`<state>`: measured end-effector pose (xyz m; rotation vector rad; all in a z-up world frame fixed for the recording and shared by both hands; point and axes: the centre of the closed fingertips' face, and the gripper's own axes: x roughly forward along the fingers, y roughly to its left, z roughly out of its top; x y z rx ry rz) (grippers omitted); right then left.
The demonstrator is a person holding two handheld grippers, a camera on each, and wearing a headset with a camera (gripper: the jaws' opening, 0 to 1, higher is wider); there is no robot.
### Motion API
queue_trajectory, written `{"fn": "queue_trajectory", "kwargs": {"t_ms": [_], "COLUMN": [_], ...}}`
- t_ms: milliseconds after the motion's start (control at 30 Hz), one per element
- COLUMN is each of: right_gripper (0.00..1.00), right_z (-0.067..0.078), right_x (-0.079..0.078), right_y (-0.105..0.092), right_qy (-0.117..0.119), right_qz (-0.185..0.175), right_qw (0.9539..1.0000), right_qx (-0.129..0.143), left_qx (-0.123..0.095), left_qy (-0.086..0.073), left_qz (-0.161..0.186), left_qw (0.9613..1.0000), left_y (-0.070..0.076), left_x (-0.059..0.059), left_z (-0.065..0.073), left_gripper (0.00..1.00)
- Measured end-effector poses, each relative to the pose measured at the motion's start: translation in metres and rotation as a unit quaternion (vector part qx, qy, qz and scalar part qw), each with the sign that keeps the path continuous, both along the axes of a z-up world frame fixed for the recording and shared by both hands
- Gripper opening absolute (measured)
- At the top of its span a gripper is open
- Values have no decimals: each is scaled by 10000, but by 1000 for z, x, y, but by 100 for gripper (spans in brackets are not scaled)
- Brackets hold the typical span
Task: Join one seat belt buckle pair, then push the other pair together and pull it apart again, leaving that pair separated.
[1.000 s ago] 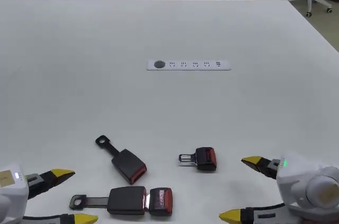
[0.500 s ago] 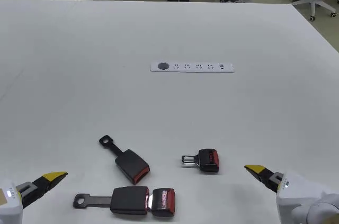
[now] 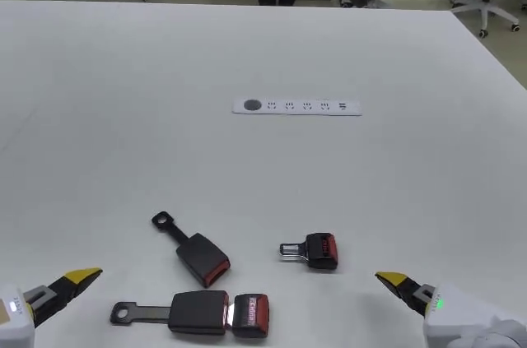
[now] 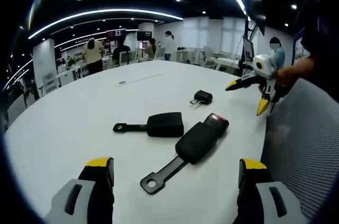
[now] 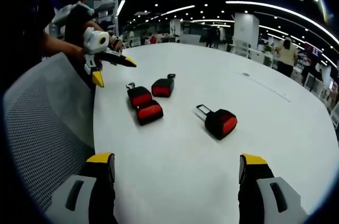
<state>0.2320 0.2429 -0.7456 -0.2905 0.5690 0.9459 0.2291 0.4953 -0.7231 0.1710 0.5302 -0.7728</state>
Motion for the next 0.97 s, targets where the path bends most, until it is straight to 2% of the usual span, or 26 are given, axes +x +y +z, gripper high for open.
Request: {"fn": "queue_trajectory", "kwargs": {"t_ms": [433,967], "right_gripper": [99,99], "right_z": [-1,1], "right_x": [-1,0], "right_y": [1,2], "right_qy": [-37,-78], "right_qz": [79,111], "right_qw": [9999,9999], "right_qx": [-59,-93], "left_qx": [-35,-30], "left_qy": [-43,-76], "left_qz": [12,10], "left_qw": [10000,10000], "left_y": [-3,3], "left_x": [-1,2], "left_z": [4,0], "left_gripper": [100,100]}}
